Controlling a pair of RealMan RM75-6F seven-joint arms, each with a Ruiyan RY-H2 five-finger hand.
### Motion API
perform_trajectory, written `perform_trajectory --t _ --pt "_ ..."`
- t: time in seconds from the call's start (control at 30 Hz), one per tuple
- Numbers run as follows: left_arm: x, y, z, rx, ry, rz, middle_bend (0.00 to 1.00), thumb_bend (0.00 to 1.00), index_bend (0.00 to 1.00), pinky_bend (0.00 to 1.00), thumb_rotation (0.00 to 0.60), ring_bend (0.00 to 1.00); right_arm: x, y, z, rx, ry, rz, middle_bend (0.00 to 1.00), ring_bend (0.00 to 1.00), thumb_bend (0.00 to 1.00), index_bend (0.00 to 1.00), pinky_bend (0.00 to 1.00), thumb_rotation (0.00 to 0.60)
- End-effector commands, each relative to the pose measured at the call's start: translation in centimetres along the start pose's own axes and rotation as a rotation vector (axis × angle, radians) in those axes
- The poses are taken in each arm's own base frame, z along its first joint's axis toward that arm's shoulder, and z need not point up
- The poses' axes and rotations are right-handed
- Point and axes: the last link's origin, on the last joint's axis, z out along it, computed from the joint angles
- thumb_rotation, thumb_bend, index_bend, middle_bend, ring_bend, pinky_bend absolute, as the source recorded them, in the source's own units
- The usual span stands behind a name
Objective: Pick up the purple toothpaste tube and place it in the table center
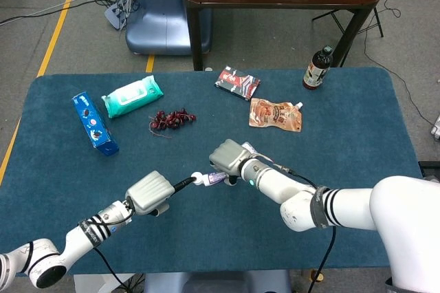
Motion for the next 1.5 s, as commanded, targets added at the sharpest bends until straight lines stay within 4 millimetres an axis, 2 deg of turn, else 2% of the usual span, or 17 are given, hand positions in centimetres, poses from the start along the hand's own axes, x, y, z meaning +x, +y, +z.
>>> perform_trajectory --t 0.03,0.5,0.6,0.73,0.97,1.07,1.13,1.23,1.33,1.43,1.5 --pt "-0.2 -0.2 -0.1 0.008 -0.004 -0.003 0.77 0.34 0.0 0.84 0.6 0.82 0.1 0.1 0.0 -0.001 0.011 0.016 0.85 0.73 0.8 0.97 0.29 0.6" --pt "-0.5 0.2 0.2 0.009 0.02 -0.041 0.75 0.34 0.0 0.84 0.6 0.8 0.4 0.2 -0.2 0.011 0.093 0.1 0.86 0.74 0.8 0.97 0.3 0.6" --pt "-0.5 0.0 -0.1 0.024 0.051 -0.062 0.69 0.34 0.0 0.82 0.6 0.73 0.1 0.4 -0.3 0.004 0.106 0.117 0.86 0.74 0.8 0.97 0.3 0.6" --pt "-0.2 -0.9 -1.0 0.082 0.103 -0.106 0.53 0.34 0.0 0.79 0.6 0.58 -0.5 1.0 -0.6 -0.01 0.123 0.149 0.86 0.74 0.8 0.97 0.32 0.6" --pt "0.2 -2.9 -3.4 0.206 0.202 -0.364 0.3 0.33 0.0 0.58 0.593 0.33 -2.3 1.4 -1.5 -0.001 0.176 0.263 0.86 0.74 0.8 0.97 0.4 0.6" --pt "0.3 -3.4 -4.1 0.222 0.233 -0.489 0.22 0.3 0.0 0.49 0.477 0.24 -3.1 1.1 -1.6 0.02 0.209 0.316 0.86 0.75 0.8 0.97 0.45 0.6" --pt "0.5 -3.7 -4.5 0.226 0.247 -0.551 0.19 0.27 0.0 0.44 0.353 0.21 -3.8 0.7 -1.6 0.036 0.233 0.366 0.86 0.75 0.8 0.97 0.47 0.6" --pt "1.0 -4.2 -5.1 0.225 0.272 -0.601 0.18 0.26 0.0 0.41 0.266 0.2 -4.6 0.1 -1.7 0.06 0.261 0.448 0.86 0.75 0.8 0.97 0.51 0.6" --pt "1.5 -4.5 -5.6 0.223 0.307 -0.638 0.17 0.23 0.0 0.37 0.143 0.19 -5.4 -0.7 -1.7 0.087 0.296 0.528 0.86 0.76 0.8 0.97 0.58 0.6" --pt "2.0 -4.8 -6.0 0.218 0.332 -0.689 0.16 0.22 0.0 0.35 0.071 0.18 -5.9 -1.6 -1.6 0.115 0.328 0.61 0.86 0.76 0.8 0.97 0.66 0.6" --pt "2.3 -4.9 -6.2 0.215 0.346 -0.72 0.15 0.21 0.0 0.35 0.046 0.18 -6.3 -2.2 -1.5 0.132 0.346 0.659 0.86 0.77 0.8 0.97 0.72 0.6"
